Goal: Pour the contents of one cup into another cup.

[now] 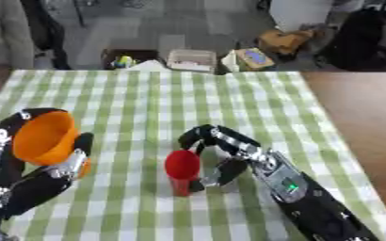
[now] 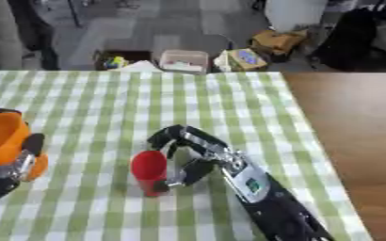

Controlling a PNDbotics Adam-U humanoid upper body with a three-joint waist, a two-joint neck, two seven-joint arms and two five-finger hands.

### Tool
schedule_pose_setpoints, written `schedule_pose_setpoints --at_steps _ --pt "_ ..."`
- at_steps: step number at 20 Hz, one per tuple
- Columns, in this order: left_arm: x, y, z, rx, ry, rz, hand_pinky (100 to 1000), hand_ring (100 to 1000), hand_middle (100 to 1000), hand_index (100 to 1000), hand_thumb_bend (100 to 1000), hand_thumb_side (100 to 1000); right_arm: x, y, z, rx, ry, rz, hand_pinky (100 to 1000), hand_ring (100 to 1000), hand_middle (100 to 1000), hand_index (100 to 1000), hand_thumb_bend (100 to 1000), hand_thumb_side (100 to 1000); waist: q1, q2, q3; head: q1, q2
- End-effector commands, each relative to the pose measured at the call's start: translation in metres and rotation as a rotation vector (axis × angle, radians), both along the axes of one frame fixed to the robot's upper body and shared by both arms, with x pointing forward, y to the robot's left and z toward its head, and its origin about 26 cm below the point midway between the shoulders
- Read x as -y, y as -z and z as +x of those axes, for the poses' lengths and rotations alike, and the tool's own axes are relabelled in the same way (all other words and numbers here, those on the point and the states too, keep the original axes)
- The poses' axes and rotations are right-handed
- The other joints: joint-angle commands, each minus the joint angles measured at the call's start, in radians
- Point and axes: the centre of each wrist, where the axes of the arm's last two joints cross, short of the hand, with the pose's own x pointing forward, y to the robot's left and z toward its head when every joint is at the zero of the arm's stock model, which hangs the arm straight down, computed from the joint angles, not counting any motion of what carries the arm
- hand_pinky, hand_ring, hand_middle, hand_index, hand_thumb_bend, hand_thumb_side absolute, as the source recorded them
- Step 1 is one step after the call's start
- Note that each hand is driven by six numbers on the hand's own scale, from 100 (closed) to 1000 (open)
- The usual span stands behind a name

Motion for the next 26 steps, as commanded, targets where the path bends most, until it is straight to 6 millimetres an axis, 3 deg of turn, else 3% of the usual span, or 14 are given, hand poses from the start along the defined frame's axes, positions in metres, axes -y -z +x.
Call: schedule_pose_setpoints --at_steps 1,9,22,26 --pt "0.0 -0.01 -0.002 0.033 0.01 0.002 100 667 399 611 100 110 -0.004 -0.009 0.002 0.021 -0.023 -0.001 569 742 674 797 723 314 0.003 -0.02 0.003 -0.001 -0.01" --pt "0.0 -0.011 -0.003 0.033 0.012 0.003 100 669 400 611 100 108 -0.007 -0.009 0.0 0.037 -0.03 -0.002 582 764 694 806 751 319 0.005 -0.02 0.003 -0.001 -0.011" --pt "0.002 -0.012 -0.004 0.032 0.02 0.003 100 668 402 612 100 105 -0.019 -0.012 -0.002 0.122 -0.028 0.013 584 728 643 789 751 273 0.01 -0.019 0.012 -0.003 -0.009" --pt "0.002 -0.013 -0.004 0.032 0.022 0.002 100 669 402 613 100 105 -0.023 -0.013 -0.004 0.134 -0.038 0.02 599 660 612 775 743 266 0.011 -0.018 0.015 -0.004 -0.007"
